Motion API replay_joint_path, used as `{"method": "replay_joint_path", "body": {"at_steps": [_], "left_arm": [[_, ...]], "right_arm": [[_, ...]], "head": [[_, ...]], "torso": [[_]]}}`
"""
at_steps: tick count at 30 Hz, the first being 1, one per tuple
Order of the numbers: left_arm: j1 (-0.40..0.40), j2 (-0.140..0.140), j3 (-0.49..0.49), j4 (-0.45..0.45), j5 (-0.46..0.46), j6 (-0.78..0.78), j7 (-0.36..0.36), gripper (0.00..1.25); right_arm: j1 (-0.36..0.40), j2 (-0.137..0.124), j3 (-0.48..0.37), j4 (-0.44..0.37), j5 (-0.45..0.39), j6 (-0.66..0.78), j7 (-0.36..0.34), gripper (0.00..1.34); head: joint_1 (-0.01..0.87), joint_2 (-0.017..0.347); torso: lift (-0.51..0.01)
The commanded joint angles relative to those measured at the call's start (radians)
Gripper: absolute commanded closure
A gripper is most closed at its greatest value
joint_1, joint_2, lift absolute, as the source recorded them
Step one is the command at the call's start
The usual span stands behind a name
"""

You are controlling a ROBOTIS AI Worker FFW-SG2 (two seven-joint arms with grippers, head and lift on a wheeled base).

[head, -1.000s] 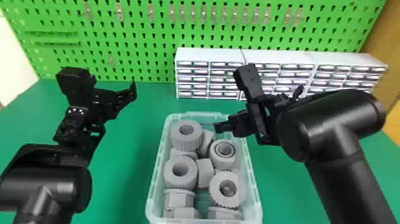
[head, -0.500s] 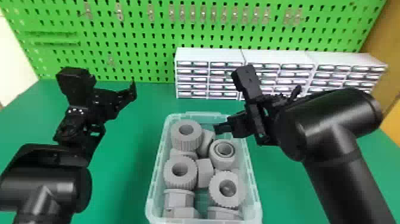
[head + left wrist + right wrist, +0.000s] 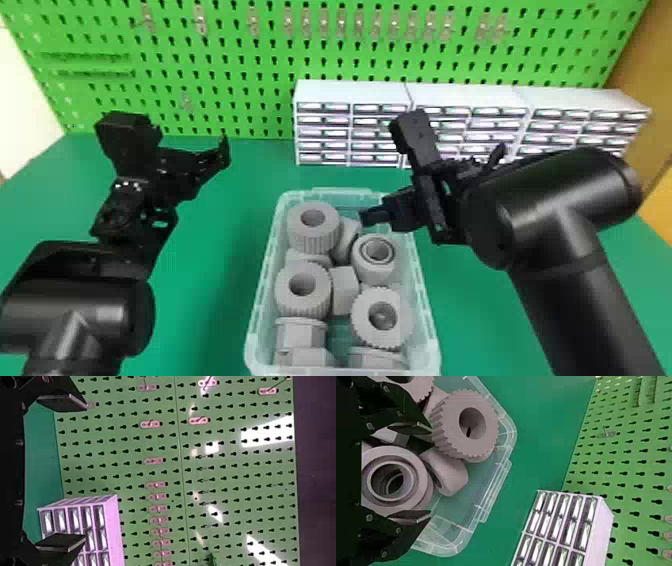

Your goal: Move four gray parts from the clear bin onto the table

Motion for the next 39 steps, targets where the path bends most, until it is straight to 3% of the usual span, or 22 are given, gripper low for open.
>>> {"method": "replay_joint_path", "body": {"at_steps": [1, 16, 21, 27, 32, 39], "left_arm": [[-0.001, 0.0, -0.001, 0.0, 0.003, 0.0, -0.001, 0.13], [-0.001, 0.0, -0.002, -0.002, 0.006, 0.0, -0.001, 0.13], [0.0, 0.0, 0.001, -0.002, 0.006, 0.0, -0.001, 0.13], [0.0, 0.0, 0.001, 0.0, 0.006, 0.0, -0.001, 0.13], [0.0, 0.0, 0.001, 0.0, 0.003, 0.0, -0.001, 0.13], [0.003, 0.002, -0.001, 0.002, 0.003, 0.0, -0.001, 0.13]], "right_arm": [[-0.001, 0.0, -0.001, 0.003, 0.0, 0.001, 0.0, 0.51], [-0.002, 0.0, -0.004, 0.009, 0.002, 0.009, 0.0, 0.51], [0.001, -0.003, -0.001, 0.032, 0.0, -0.046, 0.009, 0.51], [-0.01, -0.002, 0.01, 0.093, 0.018, -0.121, 0.031, 0.51], [-0.024, 0.003, 0.019, 0.179, 0.058, -0.224, 0.086, 0.51], [-0.051, 0.012, 0.049, 0.297, 0.061, -0.359, 0.106, 0.51]], "head": [[0.678, 0.034], [0.678, 0.034], [0.678, 0.034], [0.678, 0.034], [0.678, 0.034], [0.678, 0.034]], "torso": [[-0.05], [-0.05], [-0.05], [-0.05], [-0.05], [-0.05]]}}
